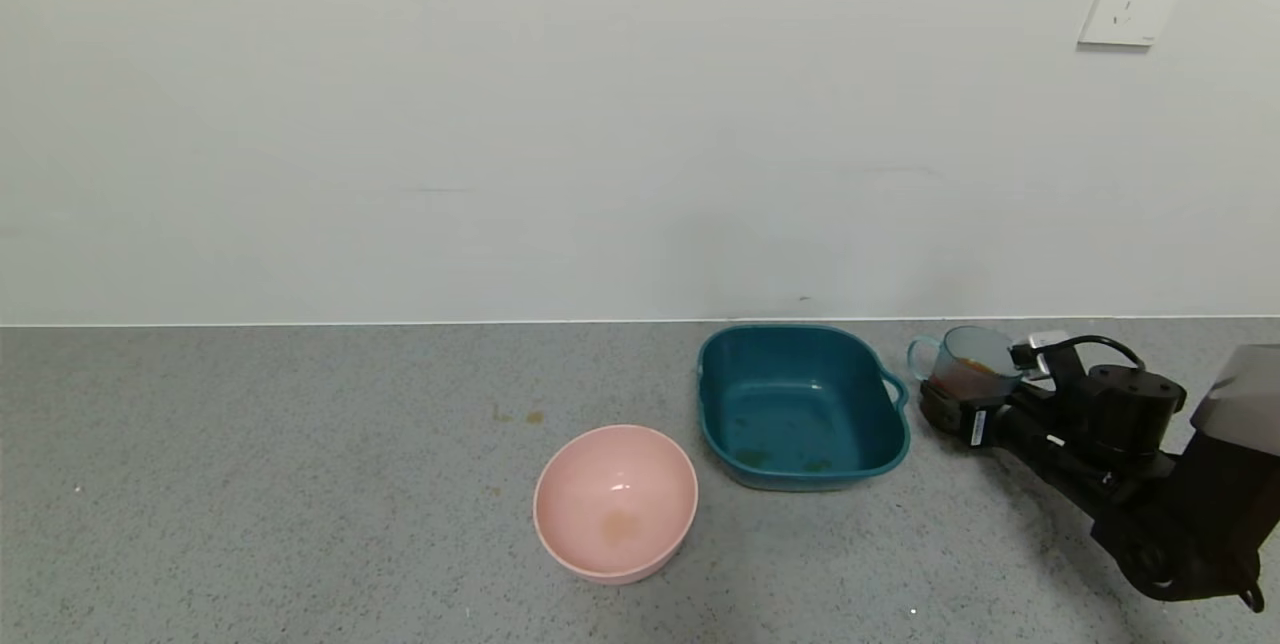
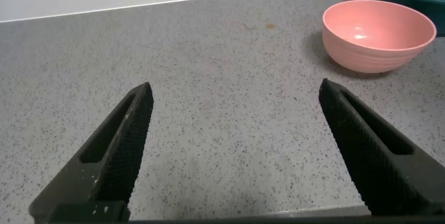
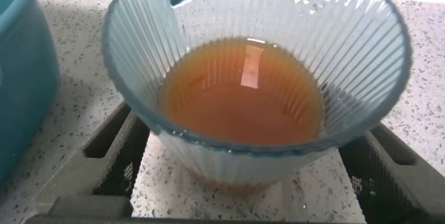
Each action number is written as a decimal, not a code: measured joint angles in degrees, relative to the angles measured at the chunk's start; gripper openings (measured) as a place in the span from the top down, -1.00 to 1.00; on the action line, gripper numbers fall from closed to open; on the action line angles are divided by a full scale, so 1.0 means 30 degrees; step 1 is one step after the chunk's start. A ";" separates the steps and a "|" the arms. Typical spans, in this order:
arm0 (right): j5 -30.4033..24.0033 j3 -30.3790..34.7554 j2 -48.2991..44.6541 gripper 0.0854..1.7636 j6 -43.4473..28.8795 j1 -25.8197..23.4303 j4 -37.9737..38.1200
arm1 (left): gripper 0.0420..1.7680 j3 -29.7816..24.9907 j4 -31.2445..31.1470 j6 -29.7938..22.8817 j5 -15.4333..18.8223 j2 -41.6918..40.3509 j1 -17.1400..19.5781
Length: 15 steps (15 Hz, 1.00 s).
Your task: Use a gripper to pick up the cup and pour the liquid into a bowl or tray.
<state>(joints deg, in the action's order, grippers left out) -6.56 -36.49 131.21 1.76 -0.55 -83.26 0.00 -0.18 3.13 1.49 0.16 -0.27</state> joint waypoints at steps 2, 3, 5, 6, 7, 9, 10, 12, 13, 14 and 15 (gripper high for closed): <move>0.0008 -0.0073 0.0045 -0.94 -0.0008 -0.0024 0.0000 | -0.94 0.0000 0.0000 0.0008 0.0000 0.0000 0.0000; 0.0000 -0.0093 0.0061 -0.79 -0.0008 -0.0037 0.0000 | -0.94 0.0000 0.0000 0.0008 0.0000 0.0000 0.0000; -0.0008 -0.0093 0.0073 -0.52 0.0000 -0.0028 0.0000 | -0.94 0.0000 0.0000 0.0008 0.0000 0.0000 0.0000; -0.0008 -0.0093 0.0073 -0.50 0.0000 -0.0016 0.0000 | -0.94 0.0000 0.0000 0.0008 0.0000 0.0000 0.0000; -0.0008 -0.0085 0.0073 -0.50 0.0000 0.0000 0.0000 | -0.94 0.0000 0.0008 0.0008 0.0000 0.0000 0.0000; -0.0016 -0.0085 0.0073 -0.50 -0.0008 0.0000 0.0000 | -0.94 0.0000 0.0000 0.0008 0.0000 0.0000 0.0000; -0.0016 -0.0065 0.0061 -0.50 0.0000 -0.0008 0.0000 | -0.94 0.0000 0.0000 0.0008 -0.0004 0.0000 0.0000; -0.0016 0.0008 -0.0028 -0.49 -0.0008 -0.0024 0.0016 | -0.94 0.0000 0.0000 0.0000 -0.0004 0.0000 0.0000; -0.0016 0.0045 -0.0110 -0.49 -0.0008 -0.0024 0.0045 | -0.94 0.0000 0.0000 0.0008 -0.0004 0.0000 0.0000; -0.0024 0.0045 -0.0223 -0.49 -0.0008 -0.0045 0.0081 | -0.94 0.0000 0.0000 0.0008 -0.0004 0.0000 0.0000; -0.0024 0.0045 -0.0406 -0.49 0.0008 -0.0098 0.0191 | -0.94 0.0000 0.0000 0.0000 -0.0004 0.0000 0.0000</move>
<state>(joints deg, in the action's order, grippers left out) -6.63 -36.35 129.99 1.78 -0.84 -82.69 0.00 -0.18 3.13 1.48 0.16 -0.27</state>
